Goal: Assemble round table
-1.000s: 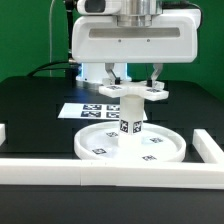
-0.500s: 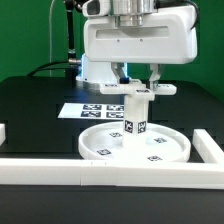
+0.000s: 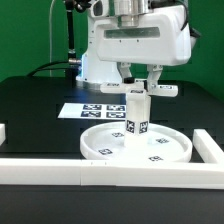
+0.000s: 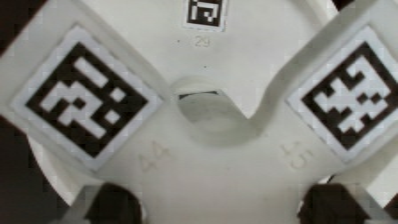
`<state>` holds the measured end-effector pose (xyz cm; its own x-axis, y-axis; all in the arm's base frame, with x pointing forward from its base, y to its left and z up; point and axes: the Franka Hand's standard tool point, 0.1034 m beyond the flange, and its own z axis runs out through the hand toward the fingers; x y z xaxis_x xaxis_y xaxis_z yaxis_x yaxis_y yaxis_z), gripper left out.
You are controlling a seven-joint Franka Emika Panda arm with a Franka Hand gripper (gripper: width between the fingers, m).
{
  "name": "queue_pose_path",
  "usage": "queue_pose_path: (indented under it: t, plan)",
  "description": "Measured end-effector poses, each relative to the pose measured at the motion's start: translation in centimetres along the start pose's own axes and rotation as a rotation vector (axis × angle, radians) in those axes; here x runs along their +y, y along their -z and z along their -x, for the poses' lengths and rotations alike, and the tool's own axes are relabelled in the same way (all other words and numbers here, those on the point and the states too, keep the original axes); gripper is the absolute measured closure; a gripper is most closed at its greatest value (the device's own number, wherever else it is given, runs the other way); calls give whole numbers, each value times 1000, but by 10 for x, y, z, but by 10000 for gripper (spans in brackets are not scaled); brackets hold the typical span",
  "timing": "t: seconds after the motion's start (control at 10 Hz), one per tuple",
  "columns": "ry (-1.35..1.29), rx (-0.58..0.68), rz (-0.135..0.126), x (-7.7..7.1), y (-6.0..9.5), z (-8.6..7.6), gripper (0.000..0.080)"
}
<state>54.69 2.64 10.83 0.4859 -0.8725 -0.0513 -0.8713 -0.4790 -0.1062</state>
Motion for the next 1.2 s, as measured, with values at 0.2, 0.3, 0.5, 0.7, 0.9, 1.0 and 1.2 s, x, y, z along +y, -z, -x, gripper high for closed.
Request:
queue_pose_path:
  t: [0.2, 0.3, 0.5, 0.7, 0.9, 1.0, 1.2]
  plan:
    - [-247, -2, -25, -2, -1, 2, 356]
    - [-369, -5, -41, -4, -1, 3, 356]
    - [-557, -20, -64, -6, -1, 6, 356]
    - [-779, -34, -90, -8, -1, 7, 354]
    - [-939, -52, -103, -8, -1, 6, 354]
    - [-944, -53, -103, -8, -1, 6, 354]
    - [-895, -58, -91, -8, -1, 8, 238]
